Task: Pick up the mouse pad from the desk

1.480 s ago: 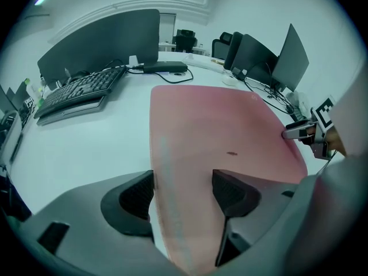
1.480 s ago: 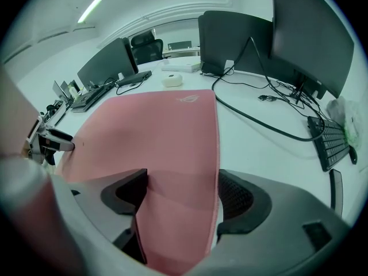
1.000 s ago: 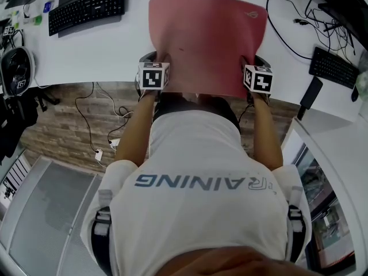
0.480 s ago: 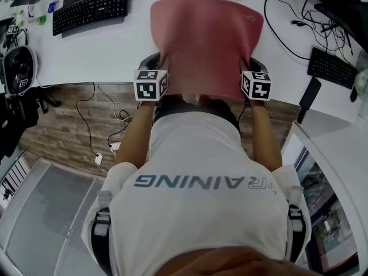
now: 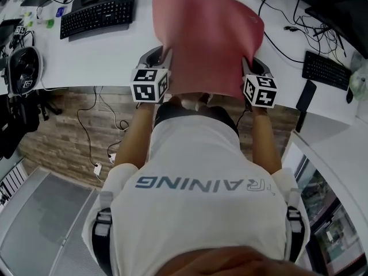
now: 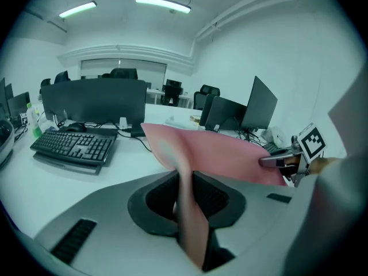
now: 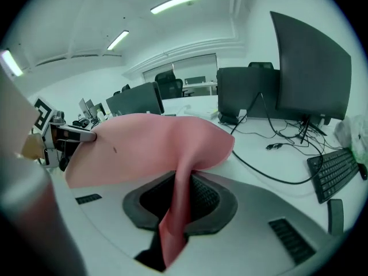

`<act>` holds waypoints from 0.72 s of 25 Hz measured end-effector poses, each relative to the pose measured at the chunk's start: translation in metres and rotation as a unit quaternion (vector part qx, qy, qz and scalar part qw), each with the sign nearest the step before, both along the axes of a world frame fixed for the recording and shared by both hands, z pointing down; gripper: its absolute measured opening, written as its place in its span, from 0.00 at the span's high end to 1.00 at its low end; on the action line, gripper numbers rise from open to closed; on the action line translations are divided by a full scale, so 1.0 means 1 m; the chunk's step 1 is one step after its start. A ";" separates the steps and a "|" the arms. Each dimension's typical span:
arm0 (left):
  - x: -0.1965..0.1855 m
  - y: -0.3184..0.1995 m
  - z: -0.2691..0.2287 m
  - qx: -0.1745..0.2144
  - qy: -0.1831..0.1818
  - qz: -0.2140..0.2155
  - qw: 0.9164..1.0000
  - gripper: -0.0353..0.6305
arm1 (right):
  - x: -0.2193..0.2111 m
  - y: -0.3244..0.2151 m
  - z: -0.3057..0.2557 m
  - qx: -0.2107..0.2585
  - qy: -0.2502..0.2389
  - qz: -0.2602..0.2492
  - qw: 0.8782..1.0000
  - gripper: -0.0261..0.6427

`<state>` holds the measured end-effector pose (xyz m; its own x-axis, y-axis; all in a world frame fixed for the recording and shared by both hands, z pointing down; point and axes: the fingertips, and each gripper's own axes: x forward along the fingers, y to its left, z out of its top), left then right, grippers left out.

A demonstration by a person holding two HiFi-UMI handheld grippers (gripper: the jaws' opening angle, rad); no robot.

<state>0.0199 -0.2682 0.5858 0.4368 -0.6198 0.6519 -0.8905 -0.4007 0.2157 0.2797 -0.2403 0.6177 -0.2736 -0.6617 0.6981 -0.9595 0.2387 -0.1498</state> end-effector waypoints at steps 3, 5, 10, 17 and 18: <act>-0.001 -0.008 -0.026 0.025 0.014 -0.007 1.000 0.79 | 0.003 -0.009 -0.033 0.035 0.003 0.005 0.999 0.85; 0.000 -0.016 -0.045 0.048 0.023 -0.009 0.999 0.79 | 0.004 -0.018 -0.055 0.062 0.004 0.011 0.998 0.85; 0.001 -0.034 -0.094 0.106 0.038 -0.004 0.994 0.79 | 0.007 -0.034 -0.108 0.128 0.009 0.026 0.991 0.85; 0.007 -0.052 -0.162 0.176 0.061 0.007 0.982 0.79 | 0.011 -0.042 -0.182 0.203 0.021 0.039 0.978 0.85; 0.007 -0.053 -0.171 0.186 0.064 0.009 0.980 0.79 | 0.011 -0.043 -0.194 0.215 0.024 0.039 0.976 0.85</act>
<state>0.0271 -0.3217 0.4147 0.5136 -0.7961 0.3201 -0.8576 -0.4882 0.1616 0.2904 -0.2831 0.4237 -0.1847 -0.9136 0.3623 -0.9807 0.1956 -0.0066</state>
